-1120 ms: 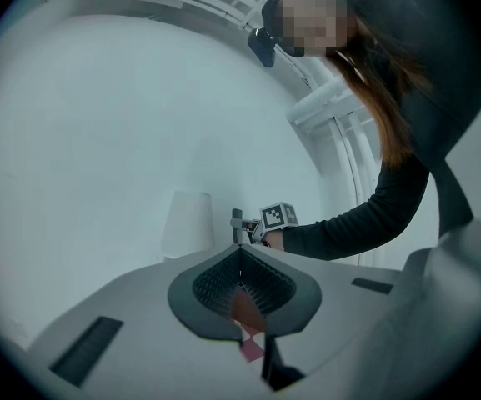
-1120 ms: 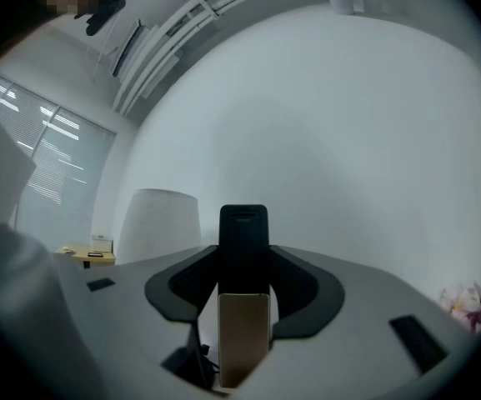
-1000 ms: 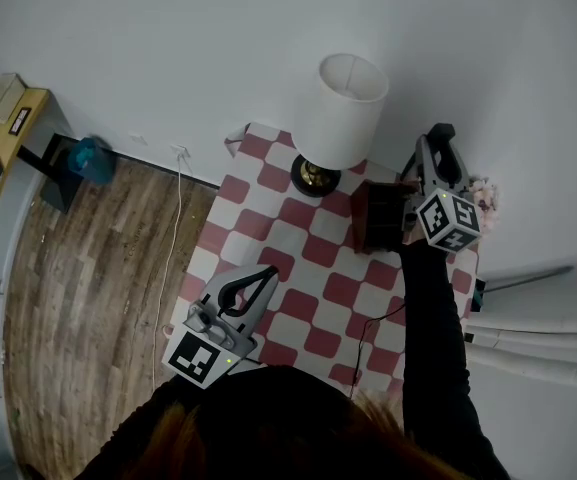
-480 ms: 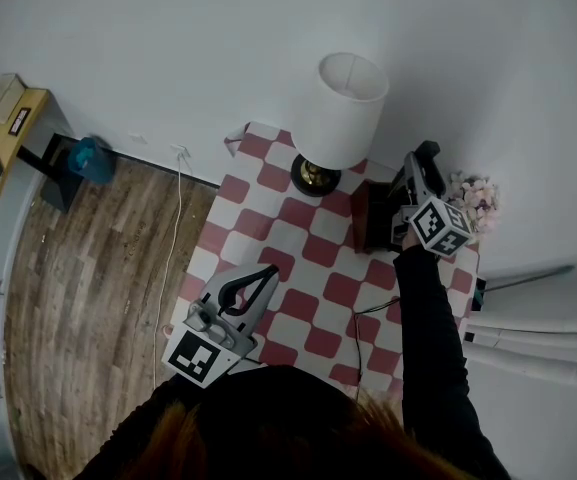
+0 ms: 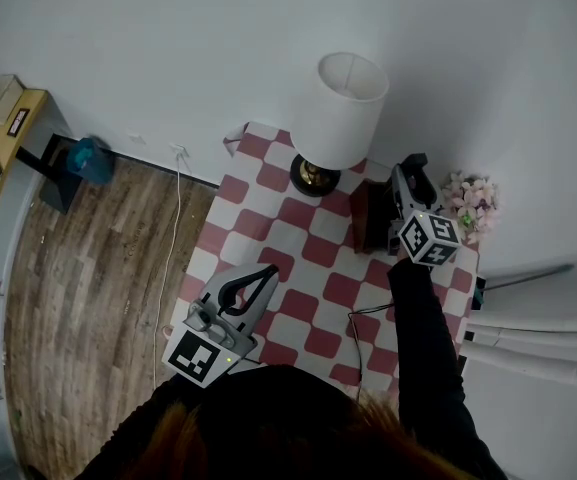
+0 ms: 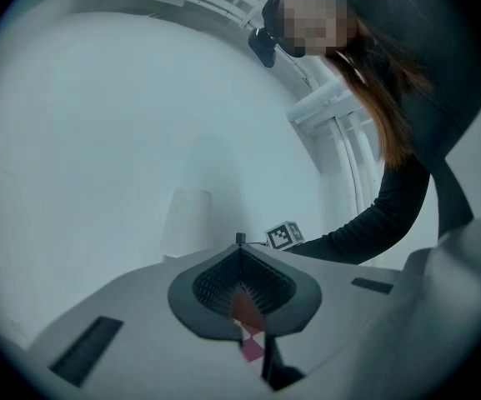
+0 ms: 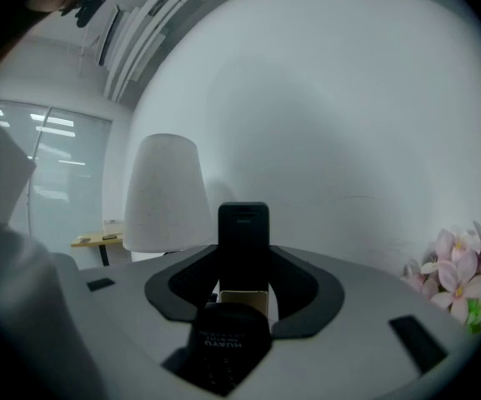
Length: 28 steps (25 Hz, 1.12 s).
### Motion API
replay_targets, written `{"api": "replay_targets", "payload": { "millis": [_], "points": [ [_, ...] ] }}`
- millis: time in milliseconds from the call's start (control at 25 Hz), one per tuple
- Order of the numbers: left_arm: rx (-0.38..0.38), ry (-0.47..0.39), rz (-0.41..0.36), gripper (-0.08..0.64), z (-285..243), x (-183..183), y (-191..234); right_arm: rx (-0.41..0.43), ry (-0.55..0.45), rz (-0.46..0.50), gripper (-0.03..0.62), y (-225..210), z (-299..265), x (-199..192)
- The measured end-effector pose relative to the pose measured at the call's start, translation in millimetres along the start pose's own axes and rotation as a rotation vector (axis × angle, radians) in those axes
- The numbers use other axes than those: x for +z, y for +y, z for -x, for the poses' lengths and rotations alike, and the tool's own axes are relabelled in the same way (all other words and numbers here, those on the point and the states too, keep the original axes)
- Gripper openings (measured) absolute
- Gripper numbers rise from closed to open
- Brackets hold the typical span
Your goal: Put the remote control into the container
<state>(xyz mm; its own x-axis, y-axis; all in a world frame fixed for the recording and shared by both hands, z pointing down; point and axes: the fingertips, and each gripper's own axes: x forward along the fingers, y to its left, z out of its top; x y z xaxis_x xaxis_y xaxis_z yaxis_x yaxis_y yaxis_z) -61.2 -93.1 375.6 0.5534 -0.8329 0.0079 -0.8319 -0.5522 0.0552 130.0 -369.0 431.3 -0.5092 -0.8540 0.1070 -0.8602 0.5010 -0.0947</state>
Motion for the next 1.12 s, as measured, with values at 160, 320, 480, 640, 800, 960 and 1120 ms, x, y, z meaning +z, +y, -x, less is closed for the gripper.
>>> {"api": "replay_targets", "payload": {
  "millis": [160,320,480,640,800,960,1120],
  "points": [
    [0.008,-0.005,0.002,0.009,1,1,3,-0.002,0.106,0.096,0.193,2,5,-4],
    [0.002,-0.010,0.002,0.008,0,2,1,0.014,0.170,0.007,0.193,-2,10,-9],
    [-0.005,-0.014,0.001,0.008,0,3,-3,0.030,0.206,-0.087,0.195,-7,9,-12],
    [-0.003,-0.014,-0.002,0.009,1,4,-3,0.040,0.243,-0.091,0.195,-6,8,-14],
    [-0.001,-0.013,-0.006,0.008,2,4,-2,0.039,0.232,-0.092,0.195,-7,7,-13],
    [-0.007,-0.012,-0.006,0.009,1,4,-4,0.042,0.199,-0.067,0.193,-7,5,-10],
    [-0.011,-0.011,-0.007,0.009,-1,4,-5,0.055,0.157,-0.047,0.193,-6,0,-6]
  ]
}}
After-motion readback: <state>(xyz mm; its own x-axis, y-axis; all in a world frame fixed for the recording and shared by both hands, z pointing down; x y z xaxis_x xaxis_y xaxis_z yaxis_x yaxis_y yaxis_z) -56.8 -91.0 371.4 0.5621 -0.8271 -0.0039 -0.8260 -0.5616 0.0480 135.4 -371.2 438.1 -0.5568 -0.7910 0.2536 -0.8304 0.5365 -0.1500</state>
